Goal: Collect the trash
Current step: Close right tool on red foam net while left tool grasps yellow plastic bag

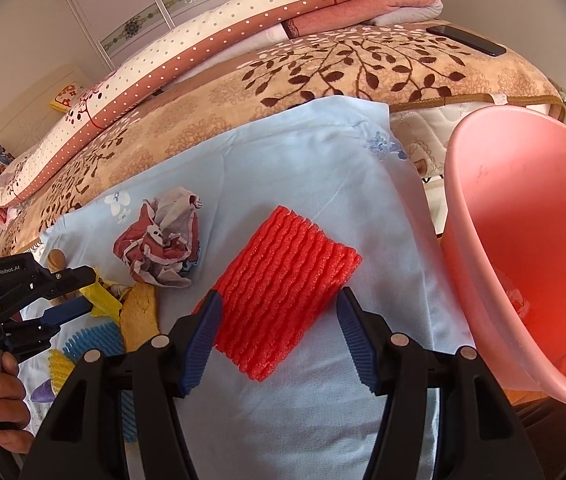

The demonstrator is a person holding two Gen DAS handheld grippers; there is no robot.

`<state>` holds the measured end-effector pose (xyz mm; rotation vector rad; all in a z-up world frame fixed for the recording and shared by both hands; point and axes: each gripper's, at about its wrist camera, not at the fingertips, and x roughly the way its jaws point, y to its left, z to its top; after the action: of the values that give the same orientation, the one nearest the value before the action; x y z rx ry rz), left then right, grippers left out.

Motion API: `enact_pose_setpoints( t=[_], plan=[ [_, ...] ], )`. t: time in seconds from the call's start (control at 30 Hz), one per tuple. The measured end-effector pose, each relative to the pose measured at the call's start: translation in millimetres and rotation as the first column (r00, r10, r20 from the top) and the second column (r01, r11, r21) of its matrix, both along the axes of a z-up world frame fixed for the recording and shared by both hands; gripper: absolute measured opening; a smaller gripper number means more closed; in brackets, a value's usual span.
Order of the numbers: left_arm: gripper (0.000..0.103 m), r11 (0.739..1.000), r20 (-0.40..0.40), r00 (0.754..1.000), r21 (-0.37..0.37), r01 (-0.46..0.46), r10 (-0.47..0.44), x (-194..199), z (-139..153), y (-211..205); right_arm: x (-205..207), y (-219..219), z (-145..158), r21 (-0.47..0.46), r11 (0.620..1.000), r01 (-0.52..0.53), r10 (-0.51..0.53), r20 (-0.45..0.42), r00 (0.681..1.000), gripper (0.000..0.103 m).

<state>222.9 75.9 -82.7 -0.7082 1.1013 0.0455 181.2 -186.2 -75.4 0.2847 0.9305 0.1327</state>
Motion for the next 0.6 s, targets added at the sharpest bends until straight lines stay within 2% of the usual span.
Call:
enact_pose_setpoints(
  t=[0.13,0.17,0.2,0.27,0.3,0.33,0.37,0.4,0.43,0.6],
  plan=[
    [0.038,1.0,0.016,1.0,-0.002,0.02,-0.02,2.1,-0.2,-6.6,-0.1,1.1,-0.9,-0.001,1.0,-0.028,0.028,0.007,1.0,0.019],
    [0.038,1.0,0.022,0.999,-0.005,0.025,-0.025,2.4,-0.4,-7.8,-1.0,1.4,0.3,-0.006,0.999,-0.032,0.032,0.016,0.999,0.017],
    [0.038,1.0,0.028,0.999,-0.007,0.031,-0.03,2.4,-0.6,-8.9,-1.5,1.9,1.4,-0.009,0.999,-0.04,0.04,0.021,0.999,0.01],
    [0.038,0.999,0.041,0.998,-0.008,0.048,-0.047,3.3,-0.7,-12.2,-3.2,2.8,2.4,0.001,0.998,-0.058,0.058,0.027,0.998,0.01],
    [0.032,0.998,0.05,0.997,-0.005,0.057,-0.056,3.1,0.0,-13.7,-4.7,2.8,3.2,0.005,0.998,-0.062,0.062,0.033,0.998,0.01],
    [0.019,0.998,0.06,0.996,0.002,0.067,-0.067,2.7,1.0,-15.7,-6.4,2.7,4.2,0.008,0.998,-0.066,0.066,0.04,0.997,0.009],
    [0.017,0.997,0.069,0.994,0.008,0.08,-0.08,2.7,1.9,-17.7,-8.1,2.6,5.2,0.012,0.997,-0.07,0.07,0.046,0.997,0.009],
    [0.007,0.996,0.075,0.993,0.013,0.087,-0.088,2.2,3.1,-19.0,-9.5,2.4,6.3,0.015,0.997,-0.073,0.072,0.049,0.996,0.009],
    [0.002,0.995,0.081,0.992,0.016,0.096,-0.097,1.7,4.4,-20.3,-10.9,1.9,7.8,0.021,0.997,-0.076,0.075,0.053,0.996,0.009],
    [0.0,0.992,0.135,0.983,0.032,0.124,-0.127,-4.2,16.5,-25.2,-20.1,-2.6,21.1,0.031,0.996,-0.078,0.075,0.093,0.993,0.009]
  ],
)
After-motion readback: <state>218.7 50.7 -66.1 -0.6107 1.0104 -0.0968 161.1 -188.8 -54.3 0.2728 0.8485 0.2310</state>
